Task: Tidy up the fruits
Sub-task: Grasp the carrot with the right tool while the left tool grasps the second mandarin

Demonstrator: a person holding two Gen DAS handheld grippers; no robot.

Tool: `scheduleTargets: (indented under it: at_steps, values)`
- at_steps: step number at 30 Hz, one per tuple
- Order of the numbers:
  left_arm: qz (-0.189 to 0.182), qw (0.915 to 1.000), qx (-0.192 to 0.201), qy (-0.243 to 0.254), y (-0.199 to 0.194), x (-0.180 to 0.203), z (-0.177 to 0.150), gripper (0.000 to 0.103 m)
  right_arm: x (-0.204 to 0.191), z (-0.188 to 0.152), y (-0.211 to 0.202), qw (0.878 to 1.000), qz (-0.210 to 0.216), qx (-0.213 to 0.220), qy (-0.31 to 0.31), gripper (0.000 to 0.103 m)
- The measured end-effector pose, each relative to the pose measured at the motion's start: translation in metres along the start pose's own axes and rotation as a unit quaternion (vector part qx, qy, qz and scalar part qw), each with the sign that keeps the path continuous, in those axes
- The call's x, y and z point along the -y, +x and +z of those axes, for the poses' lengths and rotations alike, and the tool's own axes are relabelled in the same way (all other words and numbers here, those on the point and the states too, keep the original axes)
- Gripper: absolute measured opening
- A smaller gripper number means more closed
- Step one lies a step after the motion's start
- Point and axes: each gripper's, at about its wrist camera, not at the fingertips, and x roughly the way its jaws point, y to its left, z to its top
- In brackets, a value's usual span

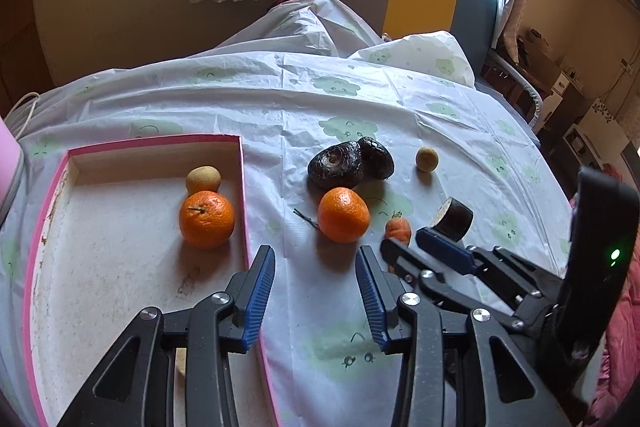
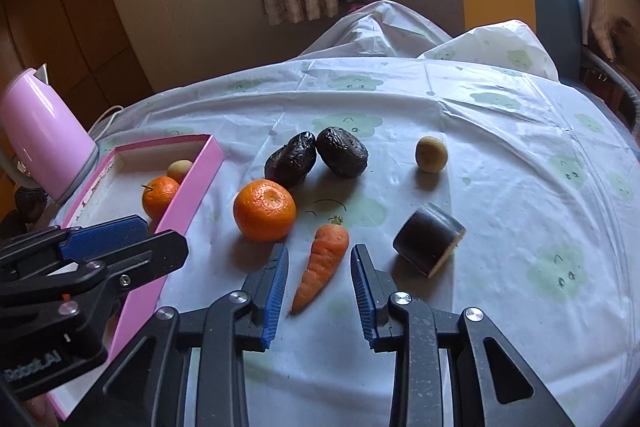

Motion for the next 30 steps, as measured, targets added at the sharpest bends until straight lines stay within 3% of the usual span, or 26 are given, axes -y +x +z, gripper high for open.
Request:
scheduleTargets:
  at_steps: [6,30]
  values:
    - [-0.005,1.0,-0.006,-0.005,0.014,0.001,0.011,0.043,0.007,-0.002,0.01,1.0,0.007,-0.007,0.008,0.026]
    - [-0.036,0.9985,-0.037,-0.021,0.054,0.01,0.027,0.043,0.008,-0.005,0.012,1.0,0.006,-0.005,0.004,0.024]
